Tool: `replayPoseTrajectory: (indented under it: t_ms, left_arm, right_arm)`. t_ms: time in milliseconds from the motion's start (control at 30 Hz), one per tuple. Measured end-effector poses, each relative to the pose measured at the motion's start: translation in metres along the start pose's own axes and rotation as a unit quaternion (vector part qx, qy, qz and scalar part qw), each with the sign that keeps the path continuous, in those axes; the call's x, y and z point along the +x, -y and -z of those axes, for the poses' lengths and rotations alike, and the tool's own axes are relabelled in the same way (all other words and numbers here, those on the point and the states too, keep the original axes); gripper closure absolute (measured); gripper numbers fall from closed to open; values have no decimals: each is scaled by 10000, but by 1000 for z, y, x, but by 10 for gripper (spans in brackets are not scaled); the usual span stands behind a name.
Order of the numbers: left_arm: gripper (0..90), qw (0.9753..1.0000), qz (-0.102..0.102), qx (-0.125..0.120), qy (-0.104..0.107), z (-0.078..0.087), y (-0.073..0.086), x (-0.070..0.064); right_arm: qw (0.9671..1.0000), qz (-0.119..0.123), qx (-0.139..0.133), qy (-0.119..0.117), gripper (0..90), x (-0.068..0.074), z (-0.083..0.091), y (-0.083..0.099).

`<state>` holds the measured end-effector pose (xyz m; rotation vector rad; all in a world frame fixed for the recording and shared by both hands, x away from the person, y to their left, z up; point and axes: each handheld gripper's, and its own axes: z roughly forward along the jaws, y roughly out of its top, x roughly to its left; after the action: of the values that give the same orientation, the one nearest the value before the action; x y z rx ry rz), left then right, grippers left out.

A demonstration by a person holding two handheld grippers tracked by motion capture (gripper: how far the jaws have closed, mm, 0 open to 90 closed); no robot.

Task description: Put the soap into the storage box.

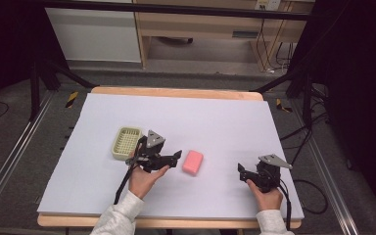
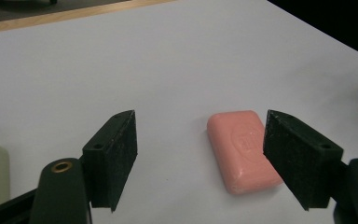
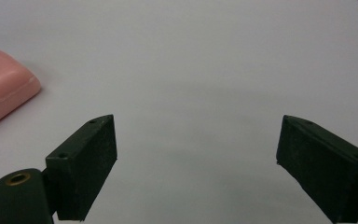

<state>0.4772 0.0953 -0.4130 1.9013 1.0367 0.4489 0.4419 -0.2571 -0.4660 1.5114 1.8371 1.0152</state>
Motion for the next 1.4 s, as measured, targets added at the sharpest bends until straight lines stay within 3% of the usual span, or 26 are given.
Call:
replayPoseTrajectory:
  t_ms: [600,1400]
  left_arm:
    - [263,9994,-164,271,142,-24,-1,-21]
    - [226,9976,-197,645,170,-50,0,-34]
  right_arm:
    - [10000,15,-13,13,131,-1,1,0]
    - [10000,19,-16,-1,136,-1,3,0]
